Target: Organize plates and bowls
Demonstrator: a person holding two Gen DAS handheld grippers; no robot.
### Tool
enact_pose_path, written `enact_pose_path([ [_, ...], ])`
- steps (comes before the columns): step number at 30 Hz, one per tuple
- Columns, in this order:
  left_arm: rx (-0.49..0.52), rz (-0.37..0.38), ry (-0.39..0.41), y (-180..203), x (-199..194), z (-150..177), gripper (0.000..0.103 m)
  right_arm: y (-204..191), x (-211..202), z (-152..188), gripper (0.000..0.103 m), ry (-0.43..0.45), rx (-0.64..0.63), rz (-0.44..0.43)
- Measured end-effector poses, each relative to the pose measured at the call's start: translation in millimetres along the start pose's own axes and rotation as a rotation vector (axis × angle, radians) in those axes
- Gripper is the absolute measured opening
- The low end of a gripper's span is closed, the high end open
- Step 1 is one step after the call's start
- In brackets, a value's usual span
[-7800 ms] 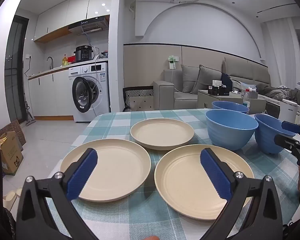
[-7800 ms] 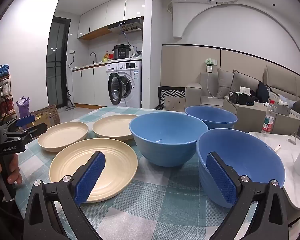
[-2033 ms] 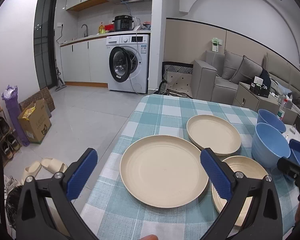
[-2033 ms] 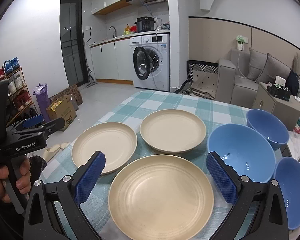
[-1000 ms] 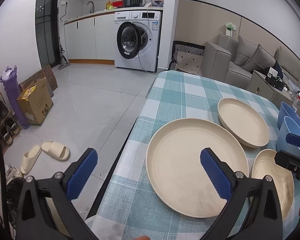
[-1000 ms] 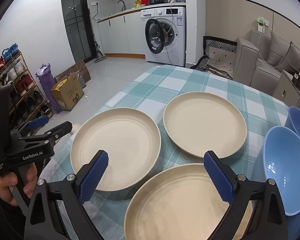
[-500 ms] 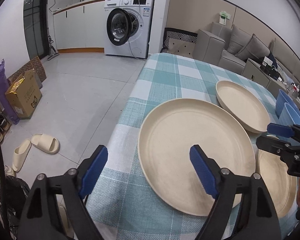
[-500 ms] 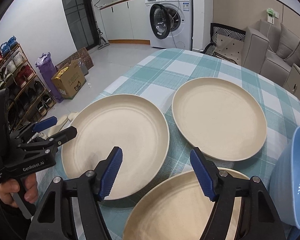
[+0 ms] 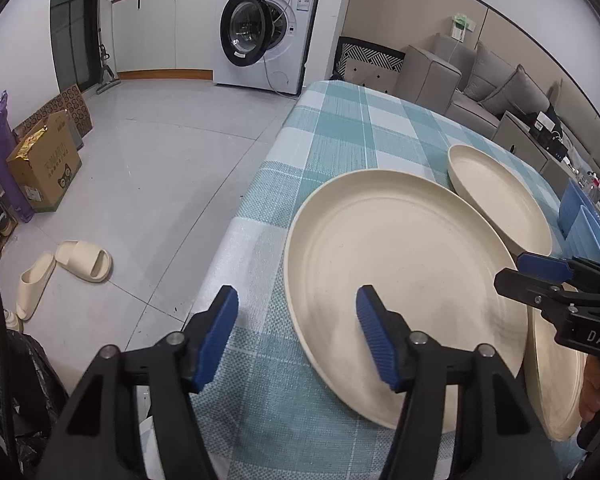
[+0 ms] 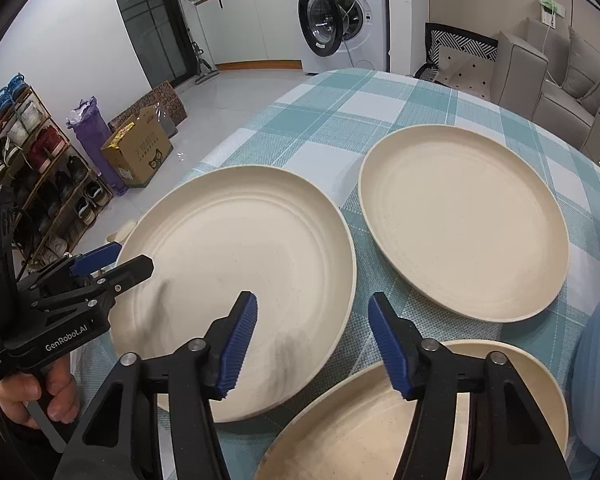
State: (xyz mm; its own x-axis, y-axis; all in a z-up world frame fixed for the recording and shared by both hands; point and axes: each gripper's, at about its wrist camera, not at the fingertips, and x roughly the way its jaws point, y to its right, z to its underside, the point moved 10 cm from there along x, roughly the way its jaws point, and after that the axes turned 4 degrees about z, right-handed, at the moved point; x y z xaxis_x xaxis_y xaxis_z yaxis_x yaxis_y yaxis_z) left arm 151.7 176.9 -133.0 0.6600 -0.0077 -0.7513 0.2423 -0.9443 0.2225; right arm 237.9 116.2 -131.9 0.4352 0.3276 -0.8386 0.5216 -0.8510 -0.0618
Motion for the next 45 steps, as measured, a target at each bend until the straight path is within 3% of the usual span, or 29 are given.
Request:
enact_pose_path([
  [7, 0.018, 0.004, -0.024, 3, 5, 5, 0.051, -1, 9, 4, 0.047, -0.02, -0.005, 0.006],
  [14, 0.043, 0.023, -0.028, 10, 4, 7, 0.029, 1, 10, 4, 0.035, -0.016, -0.013, 0.038],
  [24, 0.065, 0.012, -0.009, 12, -1, 4, 0.028, 4, 7, 4, 0.025, 0.016, -0.034, 0.088],
  [45, 0.066, 0.017, 0.058, 17, -26, -9, 0.028, -2, -29, -5, 0.025, 0.121, -0.049, 0.1],
])
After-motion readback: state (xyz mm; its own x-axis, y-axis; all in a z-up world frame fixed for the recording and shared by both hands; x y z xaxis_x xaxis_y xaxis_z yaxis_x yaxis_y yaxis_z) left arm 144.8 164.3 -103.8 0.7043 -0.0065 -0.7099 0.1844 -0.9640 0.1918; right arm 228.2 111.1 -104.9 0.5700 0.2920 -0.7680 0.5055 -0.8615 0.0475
